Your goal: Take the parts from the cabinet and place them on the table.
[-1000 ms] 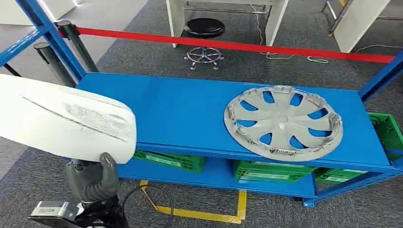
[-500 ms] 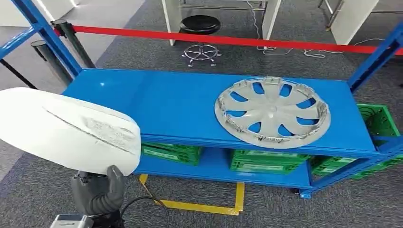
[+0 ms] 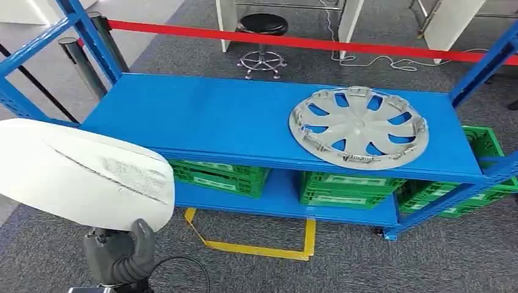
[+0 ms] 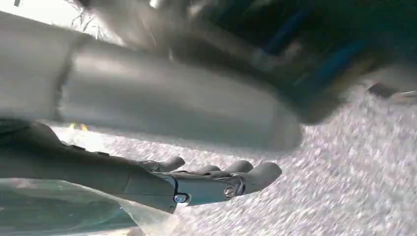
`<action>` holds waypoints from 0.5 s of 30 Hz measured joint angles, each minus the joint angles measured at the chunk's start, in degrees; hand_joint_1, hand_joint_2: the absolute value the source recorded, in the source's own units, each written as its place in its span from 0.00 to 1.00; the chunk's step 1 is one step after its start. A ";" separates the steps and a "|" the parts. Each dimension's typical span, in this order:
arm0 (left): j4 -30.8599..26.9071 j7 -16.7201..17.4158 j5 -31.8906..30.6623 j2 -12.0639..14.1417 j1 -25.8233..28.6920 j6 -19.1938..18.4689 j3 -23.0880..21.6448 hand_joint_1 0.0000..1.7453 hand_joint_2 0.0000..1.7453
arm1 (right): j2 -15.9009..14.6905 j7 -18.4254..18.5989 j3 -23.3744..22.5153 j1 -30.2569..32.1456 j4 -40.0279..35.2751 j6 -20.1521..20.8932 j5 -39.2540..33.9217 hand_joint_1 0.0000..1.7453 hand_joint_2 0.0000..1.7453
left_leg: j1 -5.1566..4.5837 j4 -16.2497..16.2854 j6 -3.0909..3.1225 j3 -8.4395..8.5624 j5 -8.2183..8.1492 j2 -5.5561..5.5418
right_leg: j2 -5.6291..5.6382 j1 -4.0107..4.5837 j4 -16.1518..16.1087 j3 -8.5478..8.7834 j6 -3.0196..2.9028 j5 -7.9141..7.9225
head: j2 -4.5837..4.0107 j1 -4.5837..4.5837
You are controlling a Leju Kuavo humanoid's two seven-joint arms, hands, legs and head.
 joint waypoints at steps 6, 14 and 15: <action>-0.11 0.00 -0.59 0.30 0.17 0.02 -0.17 1.00 1.00 | 1.66 -0.74 0.15 0.39 0.24 0.20 -0.68 0.00 0.00 | 0.06 1.42 -1.91 -1.86 0.02 -0.29 | -0.39 0.01 -5.91 1.19 -1.98 -0.84 | 0.00 -0.08; -0.11 0.00 -0.55 0.70 0.39 0.02 -0.24 1.00 1.00 | 1.77 -0.81 0.15 0.27 0.24 0.20 -0.74 0.00 0.00 | 1.34 10.95 -3.22 2.38 -4.74 -0.34 | -0.93 0.05 -4.07 -4.83 -2.14 3.45 | 0.00 -0.48; -0.11 0.00 -0.55 0.70 0.39 0.02 -0.24 1.00 1.00 | 1.79 -0.85 0.15 0.22 0.24 0.20 -0.74 0.00 0.00 | 1.43 5.48 -3.09 6.11 -4.33 -0.45 | -0.87 0.02 -3.60 -5.48 -1.86 3.71 | 0.00 -0.52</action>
